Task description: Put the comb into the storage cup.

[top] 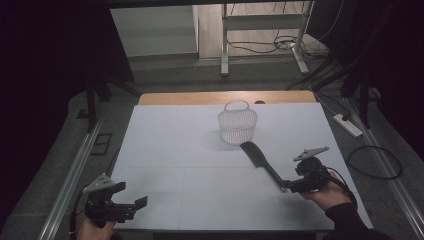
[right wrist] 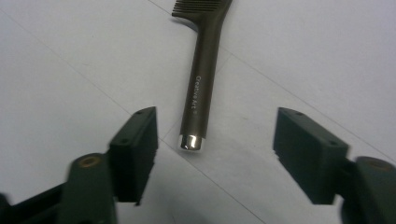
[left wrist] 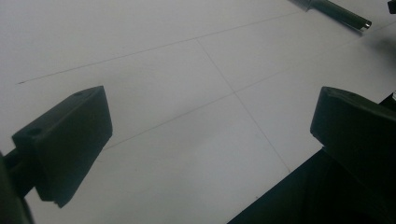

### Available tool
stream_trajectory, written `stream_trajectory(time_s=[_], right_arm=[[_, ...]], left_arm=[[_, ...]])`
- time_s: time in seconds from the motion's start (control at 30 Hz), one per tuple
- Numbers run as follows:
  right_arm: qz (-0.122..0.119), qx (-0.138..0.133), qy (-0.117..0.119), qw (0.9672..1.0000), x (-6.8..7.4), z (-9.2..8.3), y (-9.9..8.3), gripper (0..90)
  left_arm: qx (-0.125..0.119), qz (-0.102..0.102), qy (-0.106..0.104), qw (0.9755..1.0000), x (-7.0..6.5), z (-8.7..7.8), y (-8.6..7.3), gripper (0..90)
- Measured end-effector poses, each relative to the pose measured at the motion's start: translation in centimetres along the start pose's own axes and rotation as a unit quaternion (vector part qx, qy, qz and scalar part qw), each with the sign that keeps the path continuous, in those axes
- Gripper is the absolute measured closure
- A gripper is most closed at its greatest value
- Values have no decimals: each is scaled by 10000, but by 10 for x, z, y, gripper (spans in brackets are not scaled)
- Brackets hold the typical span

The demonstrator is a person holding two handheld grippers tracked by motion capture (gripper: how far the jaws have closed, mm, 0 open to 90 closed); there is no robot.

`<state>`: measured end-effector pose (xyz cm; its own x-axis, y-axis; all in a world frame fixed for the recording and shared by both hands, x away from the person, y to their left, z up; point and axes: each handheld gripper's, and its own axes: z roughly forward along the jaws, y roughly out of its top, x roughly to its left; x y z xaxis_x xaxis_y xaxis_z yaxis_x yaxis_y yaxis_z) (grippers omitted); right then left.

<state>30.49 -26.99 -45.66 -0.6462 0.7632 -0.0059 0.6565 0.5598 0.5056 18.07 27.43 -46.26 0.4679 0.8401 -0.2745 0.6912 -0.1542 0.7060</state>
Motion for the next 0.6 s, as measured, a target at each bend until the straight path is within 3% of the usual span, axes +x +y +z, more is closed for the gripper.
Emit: stream_trajectory(time_s=[0.23,0.33,0.6], right_arm=[[-21,19,-21,10000,2,4,7,149],[-143,-3,-97,9999,4,6,10,61],[-33,7,-63,10000,4,13,23,0]], left_arm=[[4,0,3,10000,0,0,0,0],[6,1,5,10000,0,0,0,0],[8,-7,4,10000,0,0,0,0]])
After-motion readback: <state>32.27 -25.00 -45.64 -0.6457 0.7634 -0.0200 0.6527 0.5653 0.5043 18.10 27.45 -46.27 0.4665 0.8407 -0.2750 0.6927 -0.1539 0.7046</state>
